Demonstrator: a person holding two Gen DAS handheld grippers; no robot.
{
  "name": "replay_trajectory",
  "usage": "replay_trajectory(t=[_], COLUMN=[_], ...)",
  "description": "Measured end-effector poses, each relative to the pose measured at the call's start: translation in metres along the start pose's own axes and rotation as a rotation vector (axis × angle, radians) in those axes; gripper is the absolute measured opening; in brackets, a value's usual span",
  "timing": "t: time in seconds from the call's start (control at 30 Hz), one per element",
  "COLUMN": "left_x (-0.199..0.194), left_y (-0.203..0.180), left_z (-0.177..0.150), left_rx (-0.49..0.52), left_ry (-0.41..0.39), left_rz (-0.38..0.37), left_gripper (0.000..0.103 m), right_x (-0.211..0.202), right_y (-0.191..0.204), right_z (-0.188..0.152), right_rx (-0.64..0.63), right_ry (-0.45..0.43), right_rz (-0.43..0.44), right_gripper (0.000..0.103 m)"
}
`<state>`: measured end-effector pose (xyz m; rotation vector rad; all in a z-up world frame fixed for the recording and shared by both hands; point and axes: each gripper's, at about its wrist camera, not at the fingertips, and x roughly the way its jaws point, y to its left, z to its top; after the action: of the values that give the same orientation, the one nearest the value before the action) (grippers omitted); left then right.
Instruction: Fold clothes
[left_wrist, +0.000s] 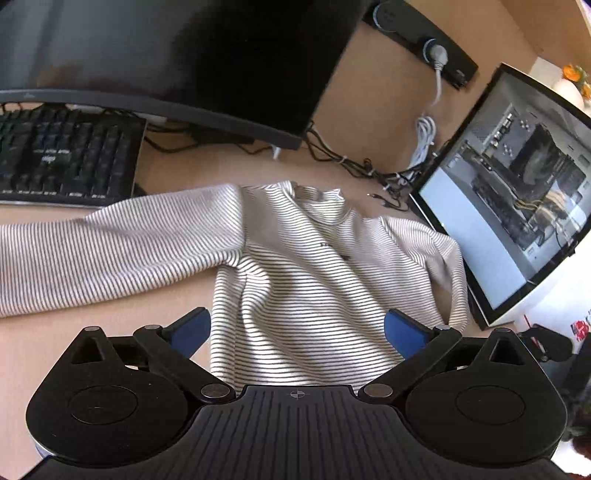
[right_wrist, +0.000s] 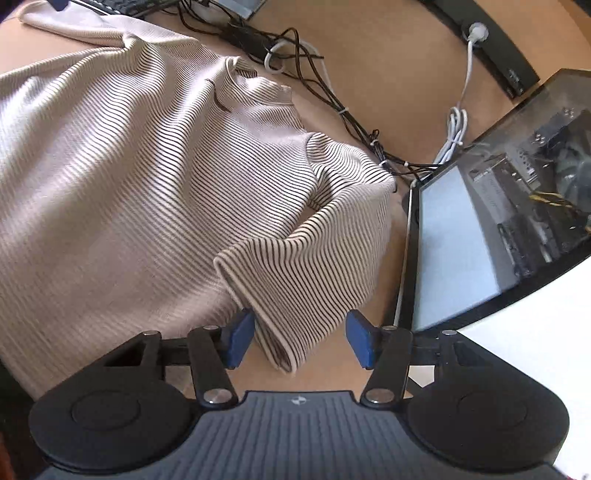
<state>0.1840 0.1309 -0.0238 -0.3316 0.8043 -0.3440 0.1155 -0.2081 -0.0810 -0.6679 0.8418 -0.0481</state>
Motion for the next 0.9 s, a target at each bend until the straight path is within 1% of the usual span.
replay_trajectory(t=[0.03,0.07,0.1,0.17,0.2,0.23,0.27,0.37,0.43,0.47,0.53,0.67,0.8,0.9], left_x=[0.001,0.002,0.002,0.0,-0.001,-0.002,-0.002,-0.005,-0.009,-0.011,-0.017,-0.028,-0.039,-0.038], left_y=[-0.001,-0.003,-0.005,-0.008,-0.009,-0.008,-0.007,0.003,0.01,0.013,0.018,0.025,0.032,0.032], left_z=[0.0,-0.001,-0.001,-0.001,-0.001,-0.001,-0.001,-0.005,-0.009,-0.011,-0.014,-0.017,-0.02,-0.017], left_rx=[0.0,0.004,0.013,0.033,0.042,0.039,0.033,-0.015,-0.042,-0.054,-0.076,-0.102,-0.128,-0.136], left_ry=[0.006,0.011,0.01,0.007,0.005,0.002,-0.001,-0.007,-0.014,-0.021,-0.037,-0.06,-0.081,-0.075], left_rz=[-0.005,-0.01,-0.015,-0.022,-0.026,-0.025,-0.023,-0.017,-0.009,-0.004,-0.001,-0.019,-0.037,-0.035], left_gripper=[0.102,0.102,0.102,0.102,0.102,0.102,0.102,0.102,0.102,0.102,0.102,0.102,0.103,0.103], right_x=[0.005,0.01,0.015,0.006,-0.004,-0.018,-0.031,-0.06,-0.064,-0.062,-0.05,-0.026,0.006,0.019], right_y=[-0.002,-0.005,-0.007,-0.042,-0.067,-0.099,-0.124,-0.181,-0.196,-0.198,-0.184,-0.156,-0.123,-0.106], right_z=[0.006,0.012,0.018,0.04,0.05,0.061,0.07,0.102,0.128,0.14,0.163,0.209,0.234,0.245], right_rx=[0.039,0.079,0.118,0.29,0.396,0.528,0.633,0.834,0.868,0.868,0.836,0.77,0.729,0.722], right_ry=[0.001,0.002,0.003,-0.061,-0.103,-0.166,-0.223,-0.396,-0.463,-0.479,-0.47,-0.451,-0.414,-0.406], right_rz=[0.021,0.043,0.065,0.088,0.105,0.121,0.142,0.247,0.328,0.362,0.412,0.511,0.559,0.592], right_gripper=[0.034,0.008,0.003,0.003,0.003,0.003,0.003,0.003,0.003,0.003,0.003,0.003,0.004,0.005])
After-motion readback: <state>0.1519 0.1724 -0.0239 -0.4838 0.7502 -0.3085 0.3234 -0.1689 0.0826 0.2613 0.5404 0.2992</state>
